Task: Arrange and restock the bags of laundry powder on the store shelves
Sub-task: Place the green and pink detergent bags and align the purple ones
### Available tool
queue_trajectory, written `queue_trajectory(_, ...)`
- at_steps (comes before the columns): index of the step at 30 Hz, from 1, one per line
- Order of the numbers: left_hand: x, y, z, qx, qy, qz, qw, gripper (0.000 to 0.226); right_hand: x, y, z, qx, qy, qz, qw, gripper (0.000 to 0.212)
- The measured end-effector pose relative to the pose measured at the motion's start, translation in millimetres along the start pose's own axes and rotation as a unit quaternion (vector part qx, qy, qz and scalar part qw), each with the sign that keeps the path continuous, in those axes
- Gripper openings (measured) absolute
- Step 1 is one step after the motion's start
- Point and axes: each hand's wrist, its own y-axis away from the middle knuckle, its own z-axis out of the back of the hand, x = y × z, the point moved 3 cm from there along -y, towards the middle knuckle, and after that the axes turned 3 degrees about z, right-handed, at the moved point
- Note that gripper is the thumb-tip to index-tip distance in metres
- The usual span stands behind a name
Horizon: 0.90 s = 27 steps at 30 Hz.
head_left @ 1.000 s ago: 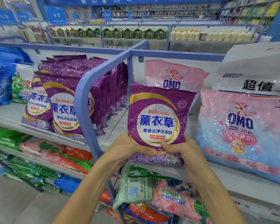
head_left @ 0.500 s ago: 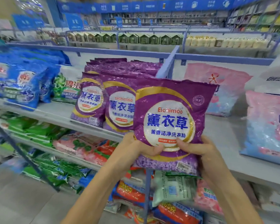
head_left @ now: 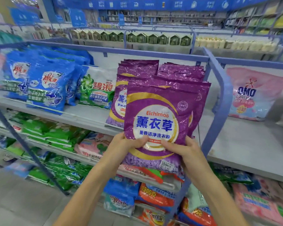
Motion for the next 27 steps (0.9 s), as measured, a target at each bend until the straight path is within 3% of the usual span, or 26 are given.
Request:
queue_trajectory(4, -11.6, -10.5, 26.6, -0.049, -0.055, -0.026, 0.997, 0.04, -2.1, -26.1, -21.1, -0.003, 0.049, 0.026, 0.998, 0.036)
queue_trajectory(10, -28.1, -34.7, 78.8, -0.022, -0.128, -0.041, 0.991, 0.077, -14.8, -62.3, -55.3, -0.009, 0.024, 0.047, 0.999, 0.038)
queue_trajectory(20, -47.1, -95.0, 123.9, 0.018, -0.164, -0.095, 0.982, 0.063, -21.7, -111.4, -98.0, -0.109, 0.161, 0.107, 0.975, 0.04)
queue_trajectory(27, -32.7, -113.0, 147.5, 0.018, -0.145, -0.136, 0.98, 0.053, -49.4, -78.8, -106.1, -0.163, 0.332, 0.079, 0.926, 0.087)
